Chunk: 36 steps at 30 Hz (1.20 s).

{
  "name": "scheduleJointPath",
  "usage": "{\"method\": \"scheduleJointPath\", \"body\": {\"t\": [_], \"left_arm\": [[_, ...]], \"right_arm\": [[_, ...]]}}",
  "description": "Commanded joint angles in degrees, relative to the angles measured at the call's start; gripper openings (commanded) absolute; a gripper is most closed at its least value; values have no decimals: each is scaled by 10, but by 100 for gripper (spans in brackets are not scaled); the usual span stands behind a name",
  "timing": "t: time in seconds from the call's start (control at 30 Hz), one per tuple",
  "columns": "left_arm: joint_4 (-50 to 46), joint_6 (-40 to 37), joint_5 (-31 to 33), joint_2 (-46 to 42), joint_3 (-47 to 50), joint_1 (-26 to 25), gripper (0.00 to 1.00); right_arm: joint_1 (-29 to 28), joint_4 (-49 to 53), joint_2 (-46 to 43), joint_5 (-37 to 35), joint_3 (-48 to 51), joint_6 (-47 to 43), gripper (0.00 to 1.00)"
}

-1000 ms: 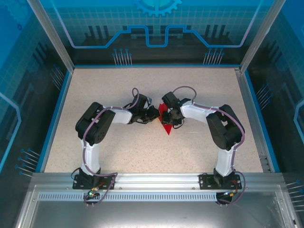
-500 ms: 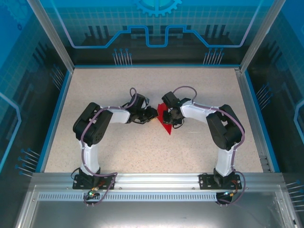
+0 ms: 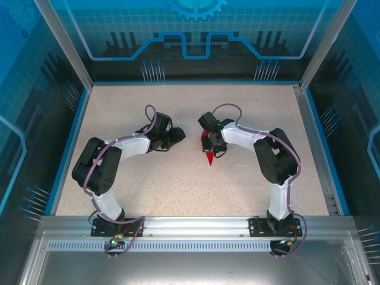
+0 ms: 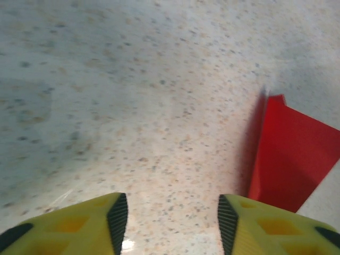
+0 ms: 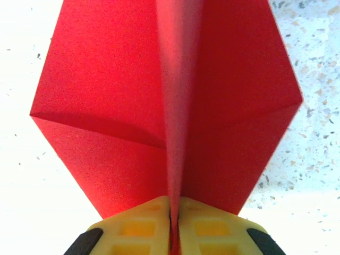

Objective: Fold a paper plane with a square sheet of paper (pick it up from the middle)
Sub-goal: Move the paper plane to the center of the table.

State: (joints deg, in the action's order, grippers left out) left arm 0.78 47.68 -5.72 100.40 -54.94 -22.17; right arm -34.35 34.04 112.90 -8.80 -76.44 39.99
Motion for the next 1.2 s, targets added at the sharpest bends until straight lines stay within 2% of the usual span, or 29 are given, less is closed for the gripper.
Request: {"method": "scheduleJointPath", "body": {"t": [0.0, 0.23, 0.47, 0.73, 0.9, 1.17], "left_arm": [[-56, -2, 63, -22, 13, 4, 56], [-67, -4, 75, -32, 16, 4, 64], [-77, -3, 79, -32, 13, 4, 74], [-132, -11, 135, -64, 13, 11, 98], [-171, -20, 184, -93, 17, 19, 99], [-189, -25, 198, -124, 32, 30, 99]], "right_arm": [[-10, 29, 21, -17, -19, -12, 12], [-10, 27, 29, -13, -22, -10, 18], [-11, 27, 37, -15, -21, -3, 16], [-11, 22, 24, -8, -32, -22, 10], [-10, 20, 18, -9, -71, -54, 9], [-7, 28, 85, 9, -156, -58, 10]]}}
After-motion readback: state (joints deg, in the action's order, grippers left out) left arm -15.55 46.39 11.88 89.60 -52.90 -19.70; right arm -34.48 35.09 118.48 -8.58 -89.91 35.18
